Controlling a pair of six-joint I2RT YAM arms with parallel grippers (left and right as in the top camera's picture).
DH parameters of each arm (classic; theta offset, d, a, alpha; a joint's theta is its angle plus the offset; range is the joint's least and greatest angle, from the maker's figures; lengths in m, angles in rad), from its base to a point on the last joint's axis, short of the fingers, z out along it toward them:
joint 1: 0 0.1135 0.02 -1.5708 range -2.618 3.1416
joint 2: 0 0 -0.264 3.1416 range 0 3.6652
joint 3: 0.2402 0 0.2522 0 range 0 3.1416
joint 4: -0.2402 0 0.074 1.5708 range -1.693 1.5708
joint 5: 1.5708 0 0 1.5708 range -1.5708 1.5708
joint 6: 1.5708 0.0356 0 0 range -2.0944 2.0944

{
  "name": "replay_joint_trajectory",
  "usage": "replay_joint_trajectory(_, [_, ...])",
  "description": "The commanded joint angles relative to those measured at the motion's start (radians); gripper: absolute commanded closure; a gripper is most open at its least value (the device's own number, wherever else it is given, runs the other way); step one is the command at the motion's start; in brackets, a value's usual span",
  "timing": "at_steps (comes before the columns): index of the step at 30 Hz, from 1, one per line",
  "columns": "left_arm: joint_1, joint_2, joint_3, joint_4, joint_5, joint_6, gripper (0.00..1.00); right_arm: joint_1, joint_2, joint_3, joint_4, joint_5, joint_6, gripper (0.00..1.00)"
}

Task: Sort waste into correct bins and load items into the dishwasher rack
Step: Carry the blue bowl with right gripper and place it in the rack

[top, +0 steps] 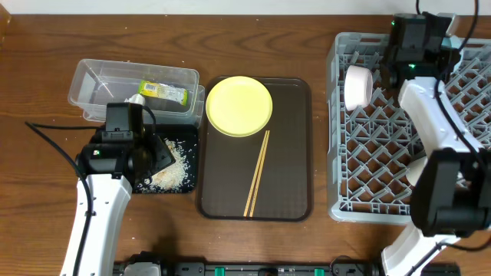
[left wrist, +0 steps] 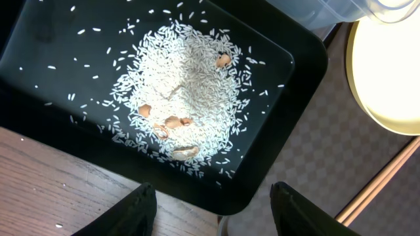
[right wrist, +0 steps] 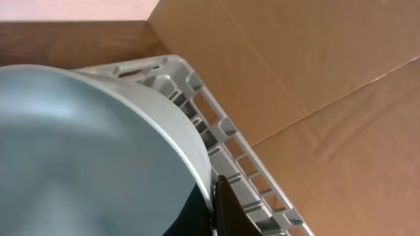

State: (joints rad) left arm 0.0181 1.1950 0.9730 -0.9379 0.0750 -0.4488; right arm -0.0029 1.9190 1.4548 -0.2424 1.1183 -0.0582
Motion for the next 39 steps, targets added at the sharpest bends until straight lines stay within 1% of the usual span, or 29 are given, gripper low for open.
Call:
replay_joint_trajectory(1, [0.005, -0.002, -0.003, -0.004, -0.004, -0.010, 0.41, 0.000, 0.040, 0.005, 0.016, 0.048, -0.007, 0.99])
replay_joint_trajectory(8, [0.005, -0.002, -0.003, -0.004, -0.004, -0.010, 0.41, 0.006, 0.104, 0.004, 0.014, 0.046, -0.007, 0.99])
replay_joint_trajectory(18, [0.005, -0.002, -0.003, -0.004, -0.004, -0.010, 0.41, 0.051, 0.108, 0.004, 0.010, -0.018, -0.007, 0.99])
replay_joint_trajectory(21, [0.005, -0.002, -0.003, -0.004, -0.004, -0.010, 0.41, 0.066, 0.108, 0.004, -0.003, -0.027, -0.007, 0.92])
replay_joint_trajectory(24, [0.005, -0.002, -0.003, -0.004, -0.004, -0.010, 0.41, 0.082, 0.108, 0.004, -0.022, -0.028, -0.006, 0.89])
replay_joint_trajectory(29, [0.005, -0.002, -0.003, -0.004, -0.004, -0.010, 0.41, 0.105, 0.108, 0.004, -0.064, -0.033, -0.005, 0.72])
replay_joint_trajectory(32, [0.005, -0.002, -0.003, -0.004, -0.004, -0.010, 0.41, 0.116, 0.104, 0.004, -0.111, -0.035, 0.044, 0.64])
replay_joint_trajectory(34, [0.005, -0.002, -0.003, -0.004, -0.004, -0.010, 0.41, 0.122, 0.093, 0.004, -0.161, -0.053, 0.109, 0.57])
replay_joint_trajectory(36, [0.005, -0.002, -0.003, -0.004, -0.004, -0.010, 0.41, 0.122, 0.078, 0.004, -0.205, -0.118, 0.158, 0.53])
replay_joint_trajectory(39, [0.005, -0.002, -0.003, -0.004, -0.004, -0.010, 0.41, 0.119, 0.033, 0.004, -0.266, -0.257, 0.219, 0.42])
